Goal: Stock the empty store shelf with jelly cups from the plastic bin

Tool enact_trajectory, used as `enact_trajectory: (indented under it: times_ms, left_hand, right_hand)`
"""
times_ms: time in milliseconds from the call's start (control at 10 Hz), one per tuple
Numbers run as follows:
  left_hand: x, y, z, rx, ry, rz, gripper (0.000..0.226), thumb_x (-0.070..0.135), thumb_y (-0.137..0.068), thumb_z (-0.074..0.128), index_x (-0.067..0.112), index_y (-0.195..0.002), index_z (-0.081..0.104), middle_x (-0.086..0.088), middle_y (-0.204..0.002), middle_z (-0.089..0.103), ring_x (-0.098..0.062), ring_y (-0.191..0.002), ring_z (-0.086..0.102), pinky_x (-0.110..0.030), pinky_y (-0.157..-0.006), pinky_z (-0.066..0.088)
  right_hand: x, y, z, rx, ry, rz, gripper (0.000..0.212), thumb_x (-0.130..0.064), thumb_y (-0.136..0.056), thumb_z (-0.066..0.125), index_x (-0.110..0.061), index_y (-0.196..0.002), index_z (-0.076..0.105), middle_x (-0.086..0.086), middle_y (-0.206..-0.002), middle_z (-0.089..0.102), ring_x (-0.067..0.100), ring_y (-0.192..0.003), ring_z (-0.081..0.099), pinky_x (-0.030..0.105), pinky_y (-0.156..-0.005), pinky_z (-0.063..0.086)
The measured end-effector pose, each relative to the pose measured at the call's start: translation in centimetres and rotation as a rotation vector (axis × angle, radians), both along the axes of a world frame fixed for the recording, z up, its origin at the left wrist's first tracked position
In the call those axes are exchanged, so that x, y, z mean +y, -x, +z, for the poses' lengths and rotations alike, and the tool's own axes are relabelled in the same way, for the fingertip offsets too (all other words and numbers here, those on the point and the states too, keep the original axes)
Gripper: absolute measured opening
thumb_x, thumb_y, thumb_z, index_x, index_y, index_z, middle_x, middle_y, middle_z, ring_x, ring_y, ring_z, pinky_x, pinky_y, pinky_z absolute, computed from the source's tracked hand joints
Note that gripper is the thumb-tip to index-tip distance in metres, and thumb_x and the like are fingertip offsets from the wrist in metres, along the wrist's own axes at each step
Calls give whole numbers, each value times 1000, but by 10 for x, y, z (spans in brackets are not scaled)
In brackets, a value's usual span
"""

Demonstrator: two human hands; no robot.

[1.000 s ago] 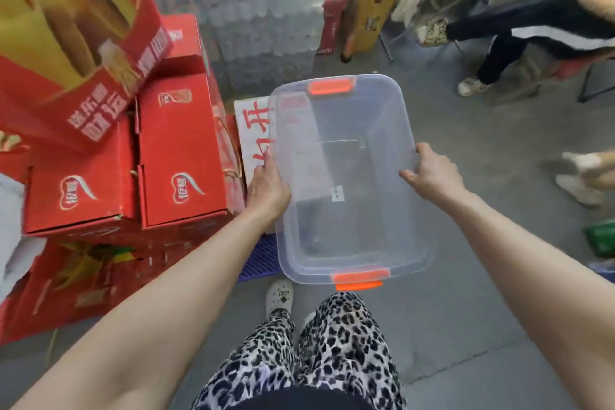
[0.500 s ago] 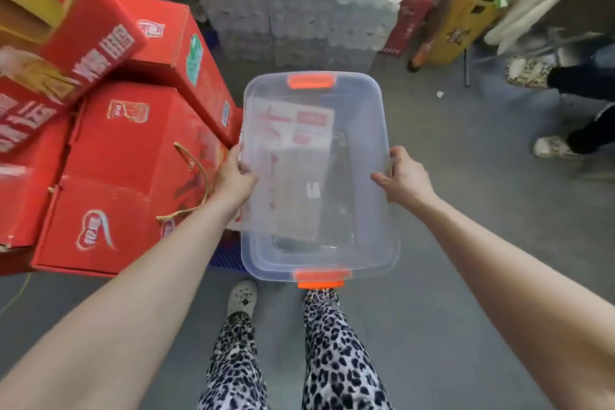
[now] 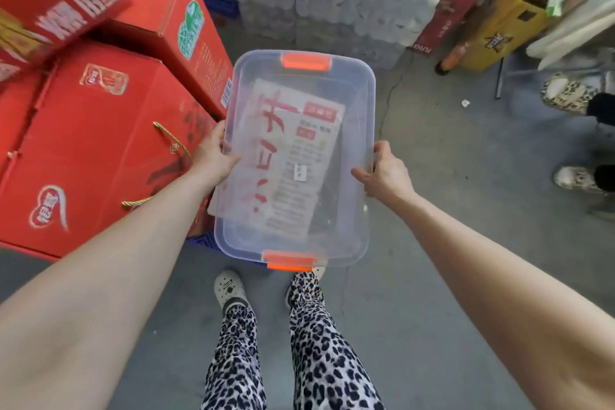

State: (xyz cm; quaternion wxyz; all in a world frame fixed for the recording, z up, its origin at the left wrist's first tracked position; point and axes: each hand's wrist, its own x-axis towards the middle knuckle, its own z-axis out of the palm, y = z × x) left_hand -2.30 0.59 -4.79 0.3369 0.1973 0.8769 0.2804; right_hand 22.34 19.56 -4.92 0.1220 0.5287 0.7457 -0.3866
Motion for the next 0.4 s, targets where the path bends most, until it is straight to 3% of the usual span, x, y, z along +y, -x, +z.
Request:
enact_trajectory:
  times_ms: [100,200,300,400]
  left_hand:
    - [-2,0,4,26,27,-32,58,8,-84,62,28,-136,47,5,-112,61,-17,-95,56,-29,-75,41]
    - [-7,-3,9,96,122,-98,56,13,-85,63,25,-138,46,-8,-124,60,-28,-106,59,-38,-87,48]
    - [-15,-11,25,154,215,-128,66,17,-88,61,23,-148,34,-16,-135,47,-35,-120,51,-41,-102,43]
    - [-28,-21,39,195,177,-132,67,19,-89,59,20,-150,31,-17,-137,43,-35,-125,47,-39,-106,37]
  right_hand:
    - [-1,0,4,-29,-10,32,49,-36,-86,66,-15,-119,37,15,-99,66,37,-88,65,47,-83,53]
    - [2,-2,12,-78,-63,121,54,-41,-88,63,-12,-127,40,14,-105,65,36,-94,63,45,-85,52]
    - [1,-6,36,-140,-131,222,55,-39,-89,61,-10,-131,41,12,-109,63,36,-100,58,42,-84,50]
    - [8,-9,75,-81,-297,258,44,-34,-89,61,-11,-124,47,11,-109,61,36,-102,57,40,-80,49]
